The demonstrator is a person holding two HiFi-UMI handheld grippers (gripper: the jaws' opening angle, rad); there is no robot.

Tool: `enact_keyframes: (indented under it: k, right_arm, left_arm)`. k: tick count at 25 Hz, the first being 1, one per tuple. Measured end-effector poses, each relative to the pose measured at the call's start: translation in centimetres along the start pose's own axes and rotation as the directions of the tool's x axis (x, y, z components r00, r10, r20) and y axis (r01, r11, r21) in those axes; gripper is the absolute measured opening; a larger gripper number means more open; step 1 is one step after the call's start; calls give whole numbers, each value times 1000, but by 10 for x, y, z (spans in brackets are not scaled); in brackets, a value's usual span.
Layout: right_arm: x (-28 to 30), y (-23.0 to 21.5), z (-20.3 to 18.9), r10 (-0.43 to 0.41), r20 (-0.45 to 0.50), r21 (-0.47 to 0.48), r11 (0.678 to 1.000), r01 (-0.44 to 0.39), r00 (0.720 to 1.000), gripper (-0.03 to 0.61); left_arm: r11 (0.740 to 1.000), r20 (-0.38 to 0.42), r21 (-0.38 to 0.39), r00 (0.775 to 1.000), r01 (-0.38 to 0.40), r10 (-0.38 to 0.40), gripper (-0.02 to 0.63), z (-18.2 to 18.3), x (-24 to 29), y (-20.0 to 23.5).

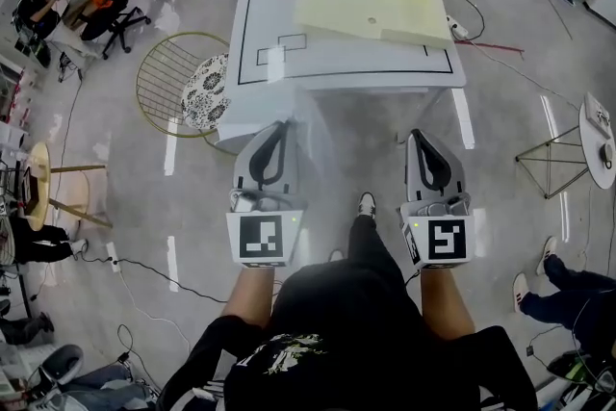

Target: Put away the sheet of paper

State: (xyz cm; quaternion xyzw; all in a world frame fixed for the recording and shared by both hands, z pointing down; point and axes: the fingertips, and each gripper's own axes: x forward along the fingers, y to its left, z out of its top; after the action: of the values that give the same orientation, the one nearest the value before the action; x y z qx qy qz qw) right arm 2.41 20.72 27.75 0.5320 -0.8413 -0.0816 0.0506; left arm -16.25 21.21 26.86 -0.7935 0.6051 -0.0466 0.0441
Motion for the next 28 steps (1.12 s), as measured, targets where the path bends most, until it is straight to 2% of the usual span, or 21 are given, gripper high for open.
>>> enact_keyframes:
  k: [6, 11, 18, 28]
  right_arm:
    - [33, -34, -2, -13, -2, 10, 1000, 13, 1000, -2]
    - [63, -53, -4, 9, -5, 19, 1000, -9, 1000, -2]
    - [106, -76, 3, 65, 32, 24, 998, -66, 997, -2]
    - [149, -110, -4, 109, 56, 25, 994, -111, 992, -2]
  left_arm:
    - [1000, -1, -4, 1000, 6, -6, 0, 7, 44, -1]
    - [1000, -16, -6, 1000, -5, 5, 0, 10, 75, 1]
    - [998, -9, 2, 998, -69, 69, 0, 20, 110, 9]
    - [993, -8, 10, 993, -114, 114, 0, 23, 159, 7]
